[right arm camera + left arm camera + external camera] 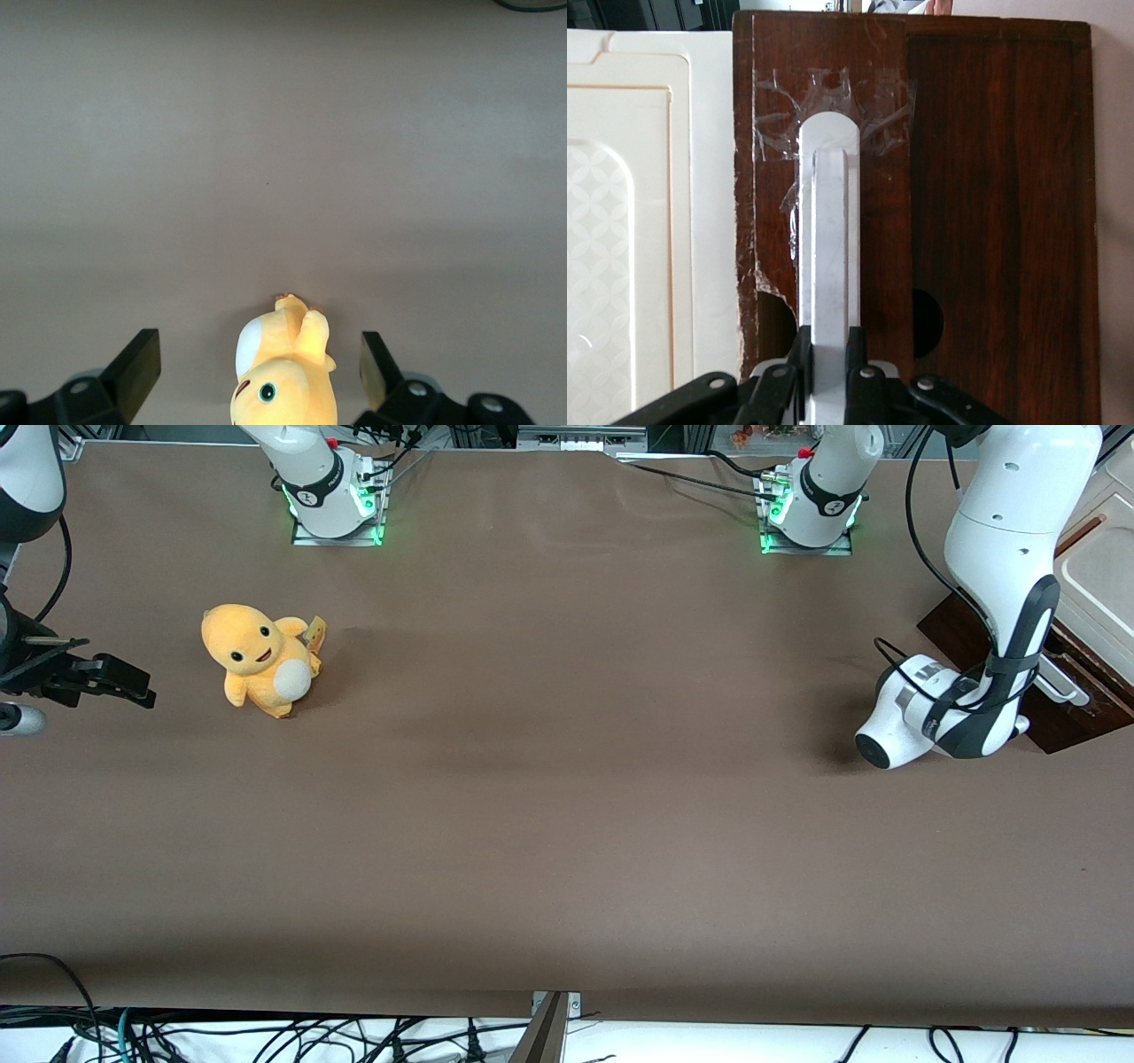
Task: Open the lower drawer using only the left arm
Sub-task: 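Pull the handle with the left gripper, sliding the drawer outward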
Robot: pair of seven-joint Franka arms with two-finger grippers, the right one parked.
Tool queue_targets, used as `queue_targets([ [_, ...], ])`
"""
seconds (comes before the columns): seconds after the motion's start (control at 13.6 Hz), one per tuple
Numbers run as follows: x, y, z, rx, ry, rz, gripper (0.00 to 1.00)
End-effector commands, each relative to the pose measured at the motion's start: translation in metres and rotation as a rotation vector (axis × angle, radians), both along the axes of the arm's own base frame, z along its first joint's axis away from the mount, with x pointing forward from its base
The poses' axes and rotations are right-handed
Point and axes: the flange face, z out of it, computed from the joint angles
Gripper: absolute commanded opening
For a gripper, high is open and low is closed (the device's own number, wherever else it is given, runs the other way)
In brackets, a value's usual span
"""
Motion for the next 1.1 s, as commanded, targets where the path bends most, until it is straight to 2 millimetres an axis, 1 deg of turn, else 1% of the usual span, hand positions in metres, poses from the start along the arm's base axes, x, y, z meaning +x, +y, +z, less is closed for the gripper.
queue_targets([
  [0.0,0.024,-0.019,0.005,-0.002,-0.023,-0.043,0.13],
  [0.15,0.023,-0.026,0.004,-0.012,-0.024,-0.037,0.13],
  [0.44,0.028,-0.042,0.011,0.002,-0.023,-0.030,0.14],
  [1.03,0.034,-0.045,0.015,0.010,-0.033,-0.031,0.14],
])
